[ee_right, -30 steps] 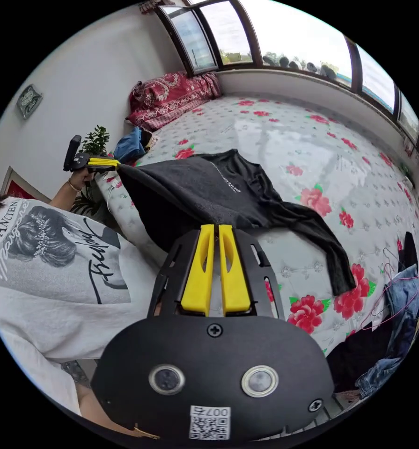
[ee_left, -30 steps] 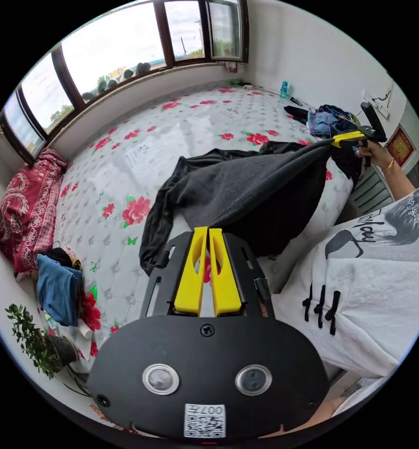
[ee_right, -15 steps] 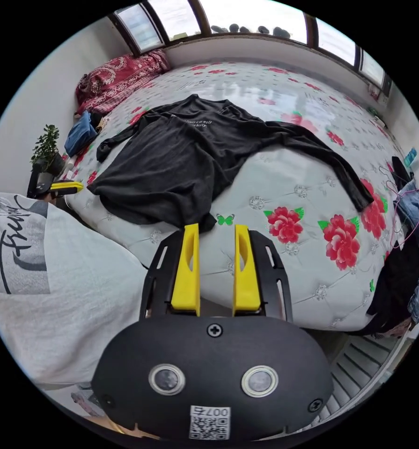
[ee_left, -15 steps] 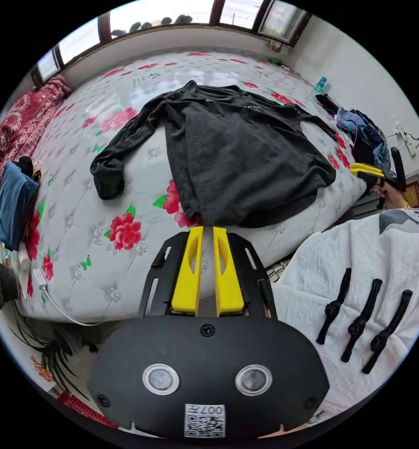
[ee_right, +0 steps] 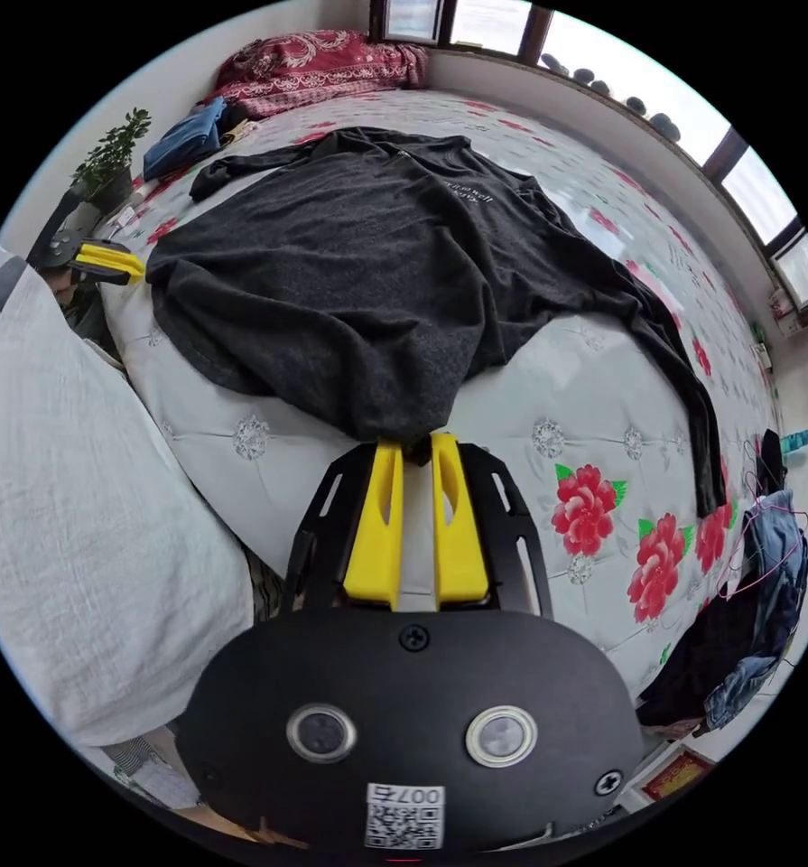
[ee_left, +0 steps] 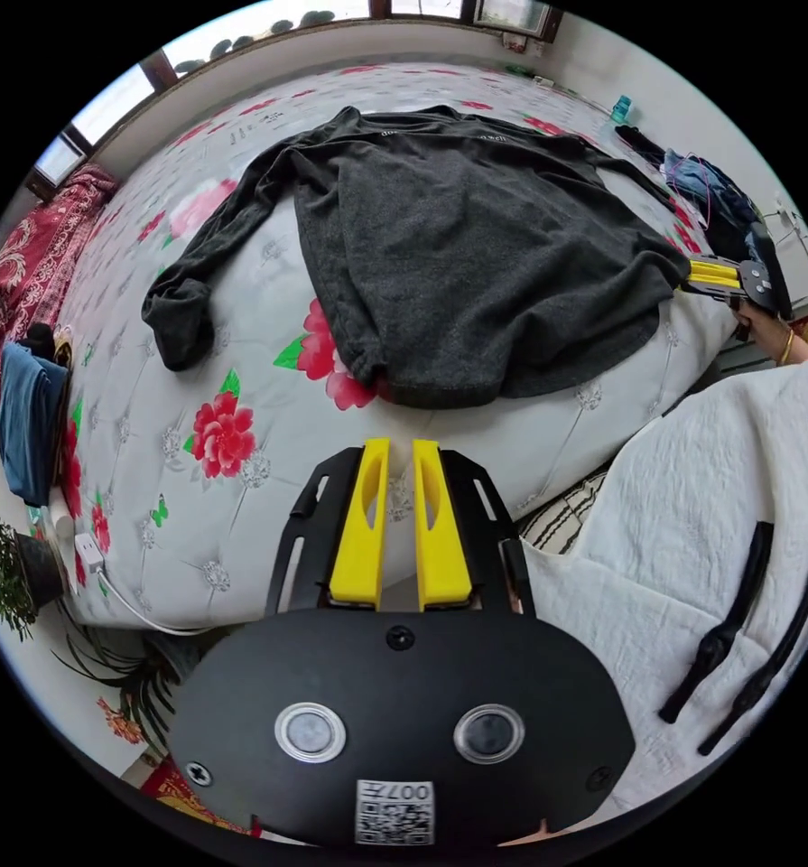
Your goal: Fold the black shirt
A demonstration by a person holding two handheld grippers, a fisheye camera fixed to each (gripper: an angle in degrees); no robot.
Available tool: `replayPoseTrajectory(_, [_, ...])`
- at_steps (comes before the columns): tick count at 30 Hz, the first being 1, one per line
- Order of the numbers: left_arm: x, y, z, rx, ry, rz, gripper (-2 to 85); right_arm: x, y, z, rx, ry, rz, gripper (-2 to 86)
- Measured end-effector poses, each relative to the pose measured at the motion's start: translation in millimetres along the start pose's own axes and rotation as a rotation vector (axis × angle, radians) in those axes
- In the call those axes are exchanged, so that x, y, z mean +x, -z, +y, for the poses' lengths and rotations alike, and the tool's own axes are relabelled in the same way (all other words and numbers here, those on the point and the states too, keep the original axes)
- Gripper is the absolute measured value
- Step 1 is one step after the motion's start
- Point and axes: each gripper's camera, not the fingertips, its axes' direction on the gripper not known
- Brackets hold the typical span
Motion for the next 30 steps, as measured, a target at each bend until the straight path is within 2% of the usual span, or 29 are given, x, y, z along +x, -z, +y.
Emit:
replayPoseTrajectory(5, [-4.9,4.5,-35.6,-0.006,-0.026,-0.040,8.1,29.2,21.3,-11.9,0.024,-0.073,-0.174,2.1])
replayPoseTrajectory(10, [-4.5,35.7,-42.4,0.067,-0.057,-0.123,8.6,77.6,79.7,5.9,0.252,-0.226,-0.406,0.7])
replayPoseTrajectory(12, [-4.6,46.3,-38.9,0.104,-0.072,-0.132,8.5,81.0,73.4,7.5,0.086,-0.232,-0.318,0.5])
replayPoseTrajectory(14, [-4.1,42.9,-40.6,0.073,-0.098,-0.105,8.5,68.4,67.7,7.8,0.003,-0.157,-0.214,0.3])
replayPoseTrajectory(17, [2.0,34.0,-45.7,0.022,-0.143,-0.108,8.3,65.1,74.0,12.0,0.077,-0.148,-0.275,0.2])
replayPoseTrajectory(21, [9.6,29.6,-63.0,-0.007,-0.194,-0.173,4.5,70.6,63.5,10.1,0.017,-0.136,-0.237,0.3])
replayPoseTrajectory(24, [3.3,27.7,-72.5,-0.076,-0.238,-0.183,1.0,88.9,60.3,8.2,0.009,-0.173,-0.287,0.3])
replayPoseTrajectory(28, [-33.2,63.1,-71.2,-0.016,-0.118,-0.069,-0.5,118.5,63.6,10.1,0.028,-0.249,-0.348,0.3])
replayPoseTrajectory(30, [-71.9,96.1,-64.2,0.065,0.019,0.050,-0.7,137.0,63.8,11.4,0.023,-0.288,-0.390,0.3])
